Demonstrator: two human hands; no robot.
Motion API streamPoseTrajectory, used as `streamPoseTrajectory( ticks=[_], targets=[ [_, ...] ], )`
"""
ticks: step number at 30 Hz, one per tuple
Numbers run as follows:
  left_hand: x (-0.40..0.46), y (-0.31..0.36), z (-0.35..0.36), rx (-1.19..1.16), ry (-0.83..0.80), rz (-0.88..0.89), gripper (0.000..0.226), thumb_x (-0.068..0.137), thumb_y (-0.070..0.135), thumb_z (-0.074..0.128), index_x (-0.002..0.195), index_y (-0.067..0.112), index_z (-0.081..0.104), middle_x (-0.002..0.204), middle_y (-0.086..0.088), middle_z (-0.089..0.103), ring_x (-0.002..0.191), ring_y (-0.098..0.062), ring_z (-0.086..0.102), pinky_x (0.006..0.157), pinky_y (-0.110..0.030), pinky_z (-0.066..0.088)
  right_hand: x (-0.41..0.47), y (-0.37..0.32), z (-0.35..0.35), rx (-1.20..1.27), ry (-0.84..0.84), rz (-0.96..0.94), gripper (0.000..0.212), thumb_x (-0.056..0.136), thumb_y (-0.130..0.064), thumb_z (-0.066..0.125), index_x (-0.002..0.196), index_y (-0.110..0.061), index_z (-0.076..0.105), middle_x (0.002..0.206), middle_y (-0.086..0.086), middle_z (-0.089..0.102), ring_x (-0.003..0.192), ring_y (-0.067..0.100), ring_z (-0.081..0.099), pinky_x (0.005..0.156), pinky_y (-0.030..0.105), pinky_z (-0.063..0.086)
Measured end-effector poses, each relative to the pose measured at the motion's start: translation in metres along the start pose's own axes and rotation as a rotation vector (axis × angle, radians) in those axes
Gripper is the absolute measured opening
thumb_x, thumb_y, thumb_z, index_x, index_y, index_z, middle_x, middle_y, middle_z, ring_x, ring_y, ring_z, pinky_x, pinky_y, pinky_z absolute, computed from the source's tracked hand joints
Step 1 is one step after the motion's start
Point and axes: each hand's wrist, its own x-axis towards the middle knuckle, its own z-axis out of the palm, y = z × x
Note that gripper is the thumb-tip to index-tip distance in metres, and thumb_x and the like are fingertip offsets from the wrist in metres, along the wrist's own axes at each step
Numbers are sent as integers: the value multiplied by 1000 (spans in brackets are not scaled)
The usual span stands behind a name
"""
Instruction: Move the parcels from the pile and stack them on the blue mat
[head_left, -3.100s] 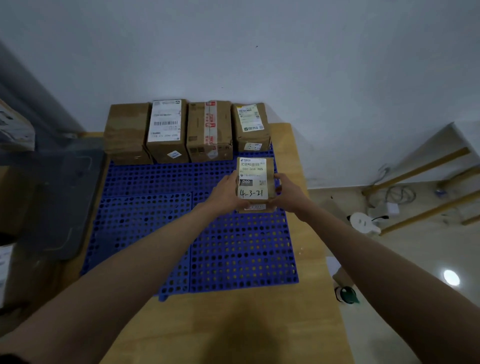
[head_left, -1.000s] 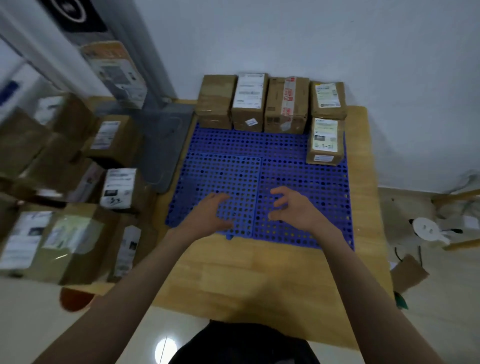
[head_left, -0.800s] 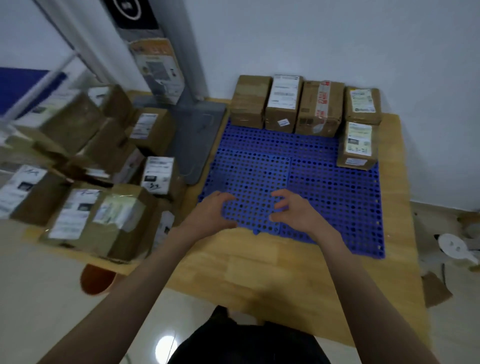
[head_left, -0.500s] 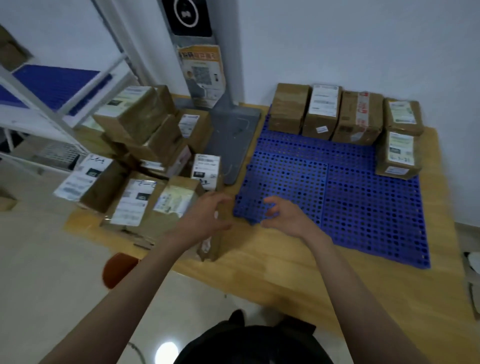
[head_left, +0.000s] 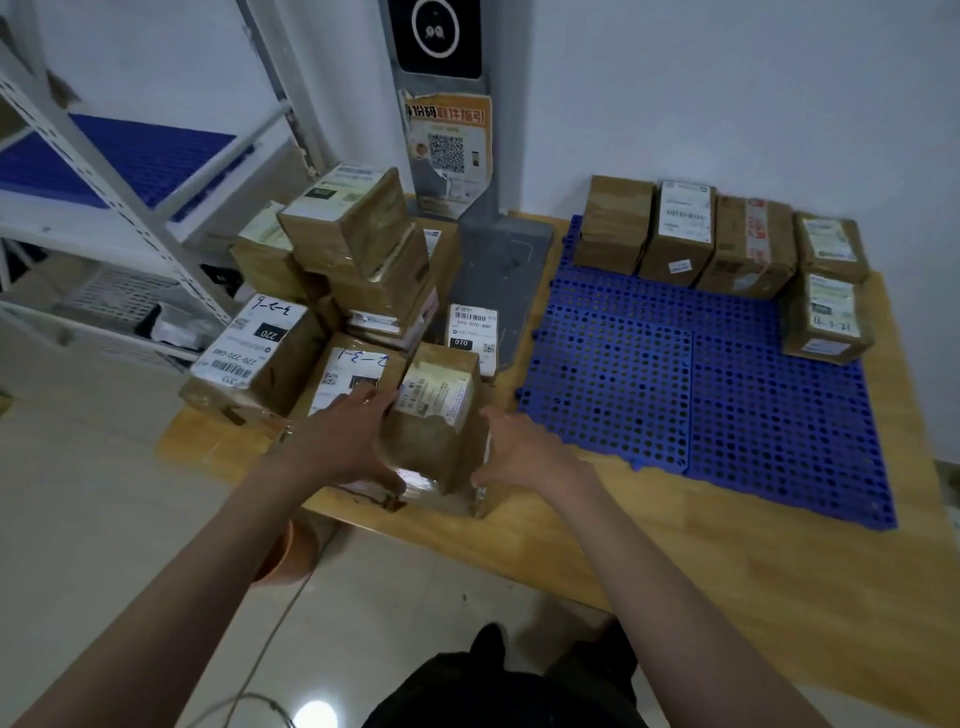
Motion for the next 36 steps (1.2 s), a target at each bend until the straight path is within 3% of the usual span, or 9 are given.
streamPoseTrajectory(
  ticks=[6,11,15,20,24,27,29,33,36],
  targets=[
    [3,-6,9,-4,48,20,134,50,50,90,153,22,9,145,-4,27,132,-27,39,98,-46,47,-1,-26,16,-54,35,-24,79,73,-36,78,136,-12,37,124,7,54,106,25,58,63,33,42],
    [12,4,15,-41,25,23,116,61,39,88,150,10,20,149,-6,25,135,-25,32,105,-43,43,-5,-33,22,-26,44,-8,83,76,-35,76,141,-8,31,121,9,53,96,23,55,53,29,36],
    [12,17,13,-96,67,33,111,58,31,88,148,12,25,149,-3,22,133,-24,34,101,-41,45,-11,-30,19,110,75,-4,86,76,-28,75,144,-6,28,113,8,55,96,22,57,69,35,52],
    [15,43,-12,-177,126,144,108,56,28,86,145,19,27,134,0,29,120,-24,44,91,-39,48,-26,-6,0,323,123,-32,73,78,-28,76,136,-10,37,115,4,51,105,21,53,65,24,40],
    [26,83,-35,-206,155,249,109,59,30,85,148,20,23,131,-1,30,115,-25,48,86,-34,47,-37,26,-26,413,228,36,69,79,-28,77,133,-9,38,123,7,53,105,24,56,77,34,49],
    [40,122,-42,-266,159,336,101,62,29,85,145,21,28,131,-2,36,113,-23,52,80,-29,42,-50,60,-43,457,294,80,76,79,-26,79,138,-8,33,127,8,52,98,21,53,76,33,47],
    [51,151,-41,-284,124,384,102,63,29,85,146,20,28,130,-3,37,113,-24,52,85,-35,47,-57,87,-52,453,314,123,81,79,-25,79,141,-6,30,128,10,51,101,25,54,80,37,50],
    [75,211,-34,-214,43,435,108,64,32,86,149,15,21,138,-4,31,119,-25,49,93,-43,47,-68,143,-65,446,311,214,75,82,-23,77,138,-7,30,111,11,56,89,26,57,68,36,50],
    [94,256,-27,-173,3,469,105,68,30,84,149,17,19,138,-2,29,114,-23,51,89,-42,50,-74,187,-75,455,319,261,68,81,-25,78,131,-9,35,121,12,52,98,28,58,80,43,53]
  ],
)
